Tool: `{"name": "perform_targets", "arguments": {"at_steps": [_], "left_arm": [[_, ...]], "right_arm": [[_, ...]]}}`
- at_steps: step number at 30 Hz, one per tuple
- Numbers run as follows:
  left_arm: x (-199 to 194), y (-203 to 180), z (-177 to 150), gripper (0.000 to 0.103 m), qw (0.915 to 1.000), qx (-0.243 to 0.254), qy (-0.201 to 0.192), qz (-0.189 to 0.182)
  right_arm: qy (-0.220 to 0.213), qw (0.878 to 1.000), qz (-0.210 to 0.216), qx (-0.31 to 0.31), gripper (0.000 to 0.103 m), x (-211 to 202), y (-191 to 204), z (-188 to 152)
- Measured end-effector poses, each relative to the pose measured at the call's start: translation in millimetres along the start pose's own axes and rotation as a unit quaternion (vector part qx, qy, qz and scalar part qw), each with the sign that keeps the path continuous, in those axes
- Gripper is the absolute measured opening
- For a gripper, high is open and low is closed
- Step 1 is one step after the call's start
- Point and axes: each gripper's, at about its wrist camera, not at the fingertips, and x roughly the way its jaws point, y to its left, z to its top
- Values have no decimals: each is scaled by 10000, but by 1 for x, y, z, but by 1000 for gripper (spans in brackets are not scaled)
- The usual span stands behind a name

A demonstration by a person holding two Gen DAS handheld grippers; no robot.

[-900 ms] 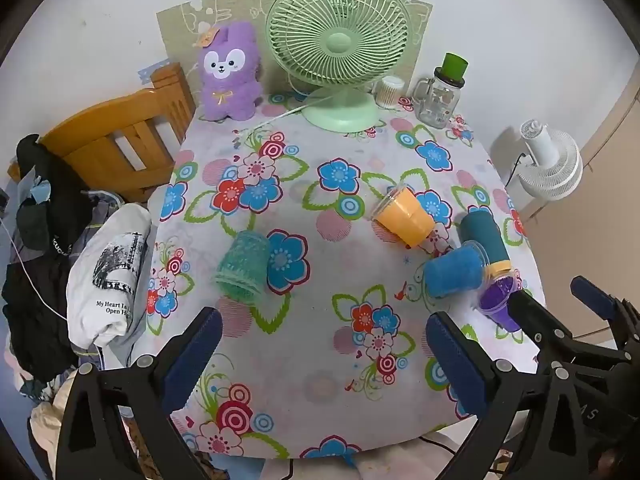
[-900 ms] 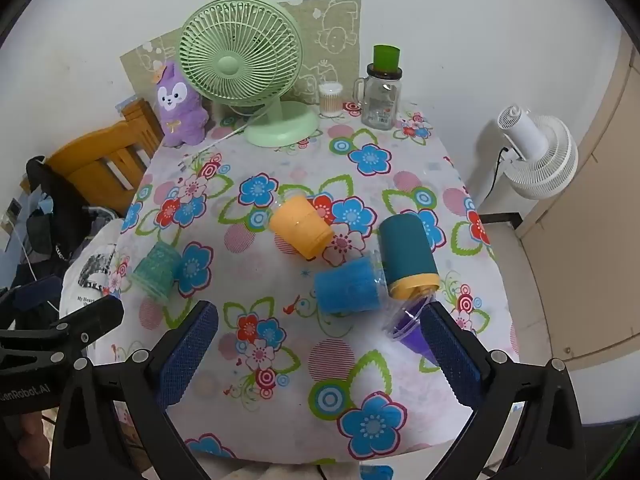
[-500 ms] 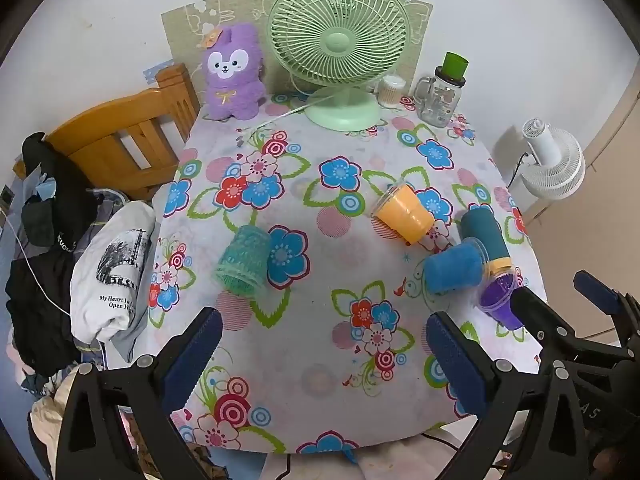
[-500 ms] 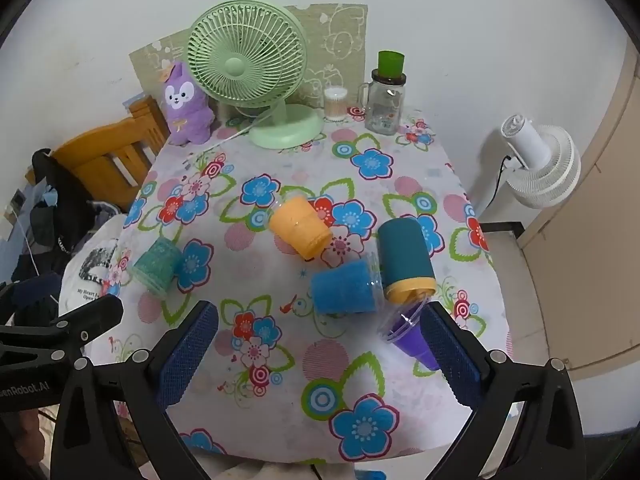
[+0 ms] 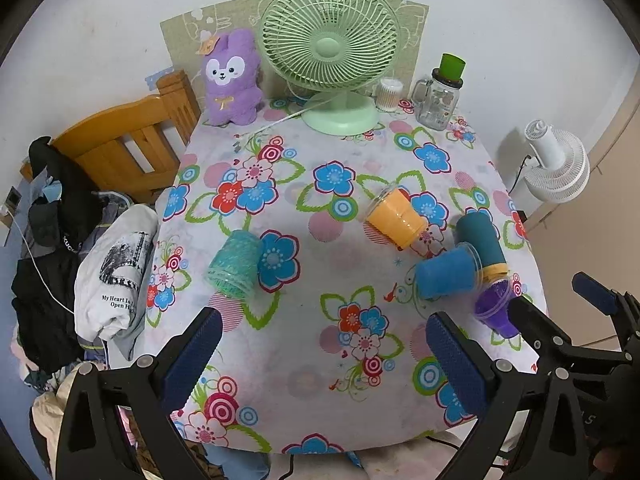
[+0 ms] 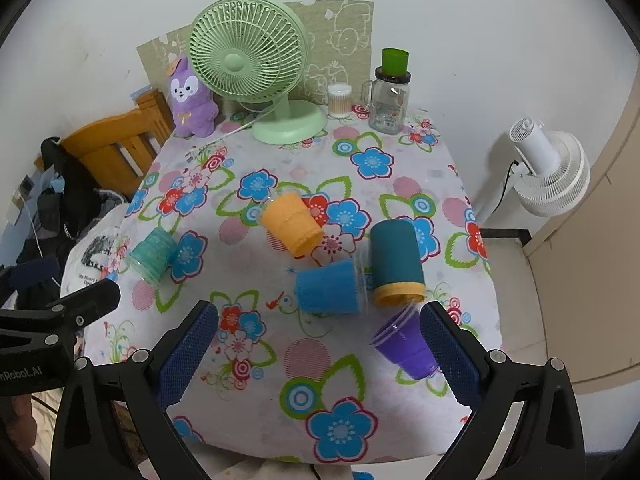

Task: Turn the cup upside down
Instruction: 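Move both tools toward the orange cup lying on its side, then lower the right tool over the orange cup's body and close on it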

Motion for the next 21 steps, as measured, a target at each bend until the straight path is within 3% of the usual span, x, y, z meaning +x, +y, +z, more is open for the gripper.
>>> {"name": "perform_targets", "arguments": {"at_steps": [10, 21], "left_arm": [[17, -27, 12, 103, 9998, 70, 142, 155], [48, -49, 35, 103, 9979, 600, 213, 70]], "right_arm": [[125, 9999, 47, -101, 102, 14, -26, 11], [225, 9992, -103, 302, 102, 36, -43, 31]]}}
